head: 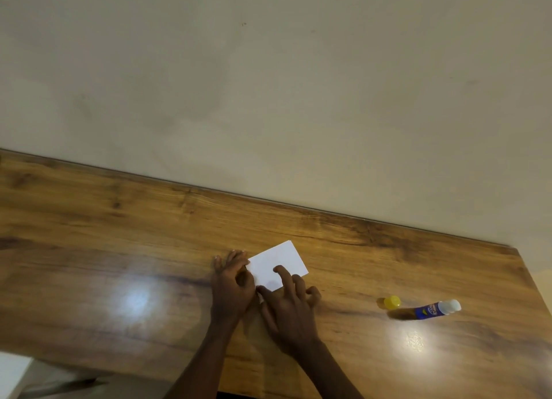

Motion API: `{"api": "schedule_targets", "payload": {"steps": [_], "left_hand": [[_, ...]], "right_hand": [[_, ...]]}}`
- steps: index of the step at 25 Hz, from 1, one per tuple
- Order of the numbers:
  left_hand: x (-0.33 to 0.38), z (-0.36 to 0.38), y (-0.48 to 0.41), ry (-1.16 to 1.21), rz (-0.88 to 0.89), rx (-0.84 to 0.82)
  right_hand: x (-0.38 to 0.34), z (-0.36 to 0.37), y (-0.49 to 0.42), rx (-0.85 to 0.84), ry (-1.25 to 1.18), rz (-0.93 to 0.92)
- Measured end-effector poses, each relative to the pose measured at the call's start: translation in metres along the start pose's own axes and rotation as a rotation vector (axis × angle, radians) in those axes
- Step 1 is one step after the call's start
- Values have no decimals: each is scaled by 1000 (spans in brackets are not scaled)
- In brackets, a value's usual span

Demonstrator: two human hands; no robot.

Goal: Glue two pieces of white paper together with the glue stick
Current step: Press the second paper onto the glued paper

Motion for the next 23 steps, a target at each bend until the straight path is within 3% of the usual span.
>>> {"api": "schedule_targets", "payload": {"steps": [8,13,17,23], "left_hand": [[7,-2,2,33,-6,-18],[8,-3,6,45,-65,-38],[12,-7,8,87,-101,-3],[14,-15,8,153,-69,52]], "right_hand": [[5,25,-43,-144,-222,3],[28,22,-67,-148,-288,169],[22,10,-87,-229,-169,-60],[19,-20,-91,-108,-168,-207]]}}
Point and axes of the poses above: each hand's wrist, its own y-axis away from the middle knuckle, its own z-axis out of the palm, x = y × z, the point moved 6 cm from there along -y, towards the middle knuckle, and after that the axes turned 3 degrees about -y, right-handed, at the moved point
